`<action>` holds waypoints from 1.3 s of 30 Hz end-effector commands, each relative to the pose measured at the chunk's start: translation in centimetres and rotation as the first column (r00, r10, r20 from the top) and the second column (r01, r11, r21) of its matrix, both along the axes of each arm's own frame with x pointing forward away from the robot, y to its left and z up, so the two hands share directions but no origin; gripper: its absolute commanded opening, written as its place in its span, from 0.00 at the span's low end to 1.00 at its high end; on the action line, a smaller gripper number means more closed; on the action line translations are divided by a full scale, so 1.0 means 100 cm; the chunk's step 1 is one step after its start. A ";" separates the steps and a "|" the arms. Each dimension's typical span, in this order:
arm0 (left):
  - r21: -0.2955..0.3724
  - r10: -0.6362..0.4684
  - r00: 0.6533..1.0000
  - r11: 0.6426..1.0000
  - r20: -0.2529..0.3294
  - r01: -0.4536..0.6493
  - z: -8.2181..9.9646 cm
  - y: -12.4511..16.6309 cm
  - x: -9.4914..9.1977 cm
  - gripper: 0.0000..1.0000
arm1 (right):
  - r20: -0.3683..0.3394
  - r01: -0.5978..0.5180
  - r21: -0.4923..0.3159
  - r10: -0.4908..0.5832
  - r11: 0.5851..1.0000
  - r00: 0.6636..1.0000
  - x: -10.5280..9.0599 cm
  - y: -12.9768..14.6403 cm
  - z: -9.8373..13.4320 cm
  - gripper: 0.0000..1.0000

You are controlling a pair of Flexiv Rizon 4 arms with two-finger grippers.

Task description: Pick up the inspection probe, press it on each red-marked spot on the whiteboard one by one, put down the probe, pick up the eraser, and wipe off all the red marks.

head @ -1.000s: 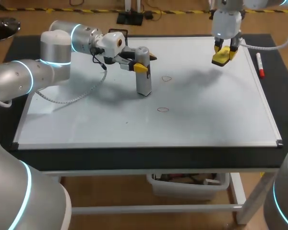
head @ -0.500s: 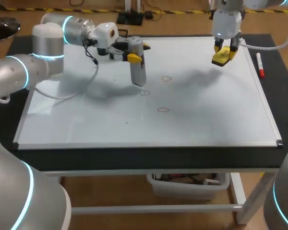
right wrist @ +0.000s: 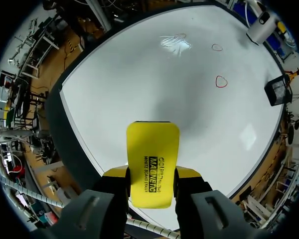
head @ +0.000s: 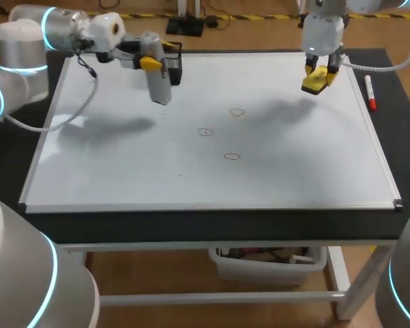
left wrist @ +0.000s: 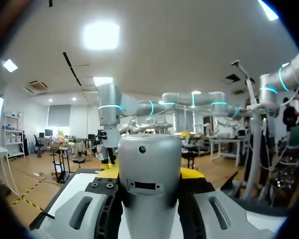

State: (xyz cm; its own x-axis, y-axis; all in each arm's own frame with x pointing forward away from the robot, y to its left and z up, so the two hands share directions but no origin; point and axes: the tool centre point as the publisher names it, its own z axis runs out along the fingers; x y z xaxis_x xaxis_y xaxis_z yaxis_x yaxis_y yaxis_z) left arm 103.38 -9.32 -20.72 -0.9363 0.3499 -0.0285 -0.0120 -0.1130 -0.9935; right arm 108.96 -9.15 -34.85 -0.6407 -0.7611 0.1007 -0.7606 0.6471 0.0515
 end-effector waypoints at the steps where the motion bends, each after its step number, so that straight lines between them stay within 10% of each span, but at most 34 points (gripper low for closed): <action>1: 0.065 0.143 0.990 0.987 0.017 -0.144 0.010 0.027 -0.012 0.00 | 0.000 -0.002 -0.003 0.002 1.000 1.000 -0.001 -0.001 0.002 0.00; 30: 0.063 0.234 0.972 0.970 0.029 -0.235 0.016 0.085 -0.026 0.00 | 0.000 -0.002 -0.003 0.002 1.000 1.000 -0.001 -0.001 0.002 0.00; 39: 0.063 0.234 0.972 0.970 0.029 -0.235 0.016 0.085 -0.026 0.00 | -0.002 -0.114 0.015 0.114 0.993 0.993 -0.012 0.055 0.008 0.00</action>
State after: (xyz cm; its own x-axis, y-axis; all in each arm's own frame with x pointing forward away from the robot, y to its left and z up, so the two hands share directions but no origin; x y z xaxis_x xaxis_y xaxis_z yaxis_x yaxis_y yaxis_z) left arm 101.38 -0.58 -19.54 -0.9699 0.2406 -0.0376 0.0254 -0.0537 -0.9982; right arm 108.18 -5.05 -34.27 -0.5614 -0.8237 0.0795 -0.8206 0.5666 0.0753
